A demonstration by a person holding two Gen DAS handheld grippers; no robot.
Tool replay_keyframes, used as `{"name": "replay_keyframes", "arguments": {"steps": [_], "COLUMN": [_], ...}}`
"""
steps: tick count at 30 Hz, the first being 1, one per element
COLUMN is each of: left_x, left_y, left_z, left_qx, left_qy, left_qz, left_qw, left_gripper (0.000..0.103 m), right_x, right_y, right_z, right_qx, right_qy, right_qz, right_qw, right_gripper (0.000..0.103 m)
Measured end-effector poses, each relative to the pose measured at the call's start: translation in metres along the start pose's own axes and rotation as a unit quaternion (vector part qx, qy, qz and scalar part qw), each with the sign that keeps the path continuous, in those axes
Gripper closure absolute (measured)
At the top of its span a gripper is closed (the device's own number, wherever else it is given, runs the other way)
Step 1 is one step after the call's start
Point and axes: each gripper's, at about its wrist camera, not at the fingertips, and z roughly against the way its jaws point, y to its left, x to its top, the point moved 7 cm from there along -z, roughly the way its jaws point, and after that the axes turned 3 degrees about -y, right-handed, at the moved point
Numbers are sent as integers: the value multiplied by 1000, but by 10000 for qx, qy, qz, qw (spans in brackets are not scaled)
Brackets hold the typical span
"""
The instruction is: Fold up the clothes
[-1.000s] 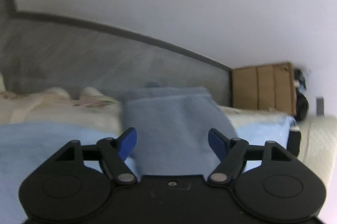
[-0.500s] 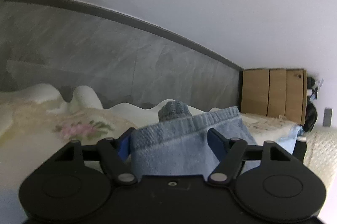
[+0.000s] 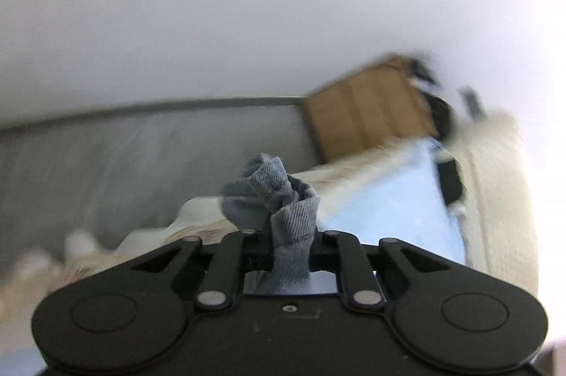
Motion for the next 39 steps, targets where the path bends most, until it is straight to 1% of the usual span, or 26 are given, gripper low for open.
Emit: {"name": "replay_keyframes", "arguments": {"steps": [3, 5, 7, 10, 13, 16, 19, 22, 23, 25, 28, 31, 33, 34, 38, 39], "left_x": [-4, -13, -29, -62, -100, -146, -201, -257, -275, -317, -375, -438, -472, -486, -512, -511], "left_y": [-63, -103, -143, -201, -248, -285, -311, -323, -324, -322, -303, -287, -276, -269, -250, -249], "left_z": [25, 40, 53, 69, 80, 86, 87, 81, 77, 67, 44, 23, 13, 10, -1, 2], "left_qx": [-474, -704, -916, -1217, -1528, -1794, -2057, -2149, -2165, -2157, -2056, -1946, -1845, -1787, -1560, -1566], "left_qy": [-18, -13, 25, 96, 242, 455, 820, 1203, 1360, 1745, 2360, 2806, 3045, 3149, 3359, 3405], "left_qz": [-700, -1123, -1517, -2060, -2409, -2846, -3150, -3561, -3630, -3805, -3794, -4149, -4328, -4401, -4599, -4628], "left_qw": [9964, 9912, 9842, 9709, 9582, 9406, 9229, 9014, 8960, 8822, 8707, 8433, 8282, 8217, 8070, 8034], "left_gripper": [91, 91, 91, 91, 91, 91, 91, 91, 91, 91, 91, 91, 91, 90, 86, 86], "right_x": [-2, -3, -1, 3, 11, 18, 26, 28, 27, 25, 22, 19, 17, 17, 19, 21], "right_y": [-1, -2, -5, -12, -23, -33, -44, -61, -68, -82, -104, -125, -133, -136, -136, -132], "right_z": [-11, -19, -24, -29, -30, -29, -25, -26, -27, -31, -36, -39, -37, -35, -30, -29], "right_qx": [204, 339, 465, 638, 796, 925, 1026, 1047, 1022, 953, 848, 731, 642, 609, 558, 568], "right_qy": [15, 26, 33, 5, -53, -104, -195, -258, -254, -230, -193, -158, -141, -136, -99, -84], "right_qz": [-141, -242, -335, -477, -590, -608, -516, -444, -482, -605, -788, -957, -1004, -996, -792, -700], "right_qw": [9997, 9991, 9984, 9968, 9951, 9938, 9932, 9932, 9933, 9933, 9931, 9926, 9928, 9931, 9953, 9959], "right_gripper": [60, 60, 60, 60, 60, 60, 60, 60, 60, 60, 60, 60, 60, 60, 60, 60]}}
